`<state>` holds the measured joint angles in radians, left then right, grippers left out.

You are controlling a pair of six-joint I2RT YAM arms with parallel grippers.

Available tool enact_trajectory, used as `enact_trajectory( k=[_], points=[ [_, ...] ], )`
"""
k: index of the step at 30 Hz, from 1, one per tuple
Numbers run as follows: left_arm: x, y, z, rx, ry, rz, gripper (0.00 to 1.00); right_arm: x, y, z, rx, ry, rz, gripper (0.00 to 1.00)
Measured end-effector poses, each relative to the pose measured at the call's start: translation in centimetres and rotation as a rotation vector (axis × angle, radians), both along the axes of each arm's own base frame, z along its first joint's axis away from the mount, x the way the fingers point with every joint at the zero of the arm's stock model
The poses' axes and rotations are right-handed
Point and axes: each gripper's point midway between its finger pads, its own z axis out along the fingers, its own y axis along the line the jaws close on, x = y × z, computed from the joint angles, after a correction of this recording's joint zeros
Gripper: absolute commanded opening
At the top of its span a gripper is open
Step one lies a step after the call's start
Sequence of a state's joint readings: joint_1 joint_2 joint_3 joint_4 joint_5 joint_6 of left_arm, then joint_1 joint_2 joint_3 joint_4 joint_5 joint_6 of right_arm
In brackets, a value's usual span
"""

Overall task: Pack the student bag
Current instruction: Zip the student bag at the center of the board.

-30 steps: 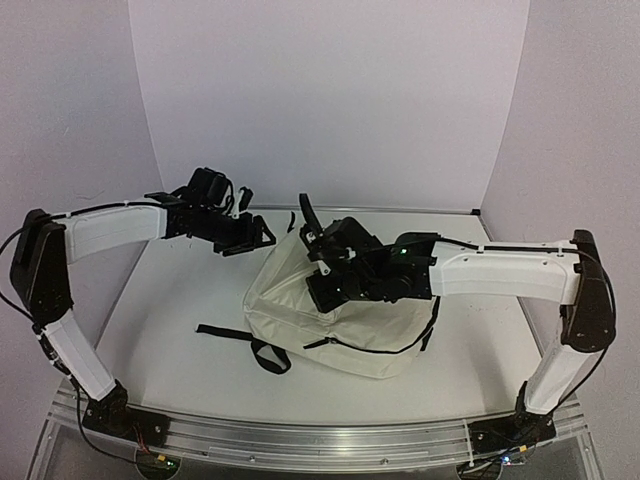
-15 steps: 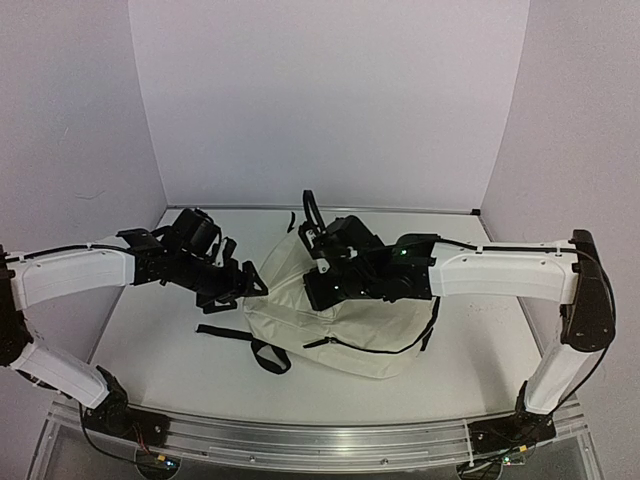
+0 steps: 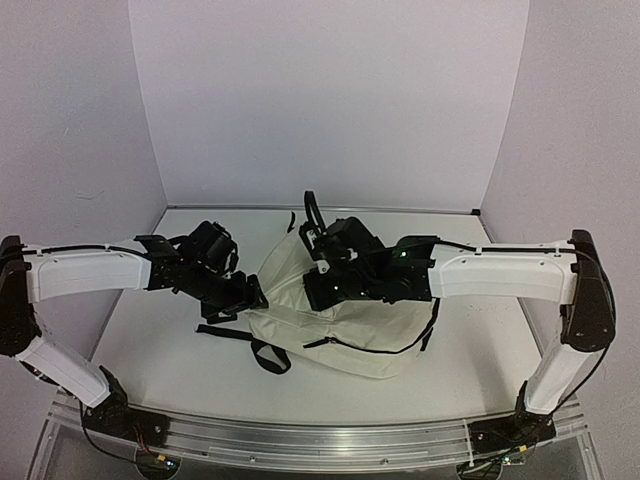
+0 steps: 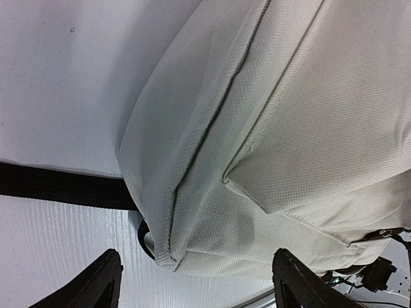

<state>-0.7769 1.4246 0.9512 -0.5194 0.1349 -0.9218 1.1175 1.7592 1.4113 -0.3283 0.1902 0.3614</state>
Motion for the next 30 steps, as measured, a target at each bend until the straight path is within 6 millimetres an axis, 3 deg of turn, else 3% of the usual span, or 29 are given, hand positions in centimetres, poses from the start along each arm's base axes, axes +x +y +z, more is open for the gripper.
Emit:
enact_trajectory(
  k=[8,9,12,19,30],
  points=[
    [0.8,-0.5,-1.0,0.003,0.000,0.017,0.26,0.1,0.0,0.1,0.005,0.000,-0.009,0.00],
    [0.9,-0.5,-1.1,0.004,0.000,0.021,0.13,0.1,0.0,0.1,0.006,-0.001,-0.011,0.00],
    [1.0,0.1,-1.5,0.031,-0.004,0.041,0.01,0.5,-0.4,0.3,0.003,-0.017,-0.037,0.00],
    [1.4,0.4,-1.5,0.054,-0.029,0.054,0.00,2.0,-1.9,1.6,-0.015,-0.095,-0.130,0.00],
    [1.9,0.8,-1.3,0.076,-0.068,0.064,0.00,4.9,-4.0,1.6,-0.005,-0.072,-0.194,0.00]
  ],
)
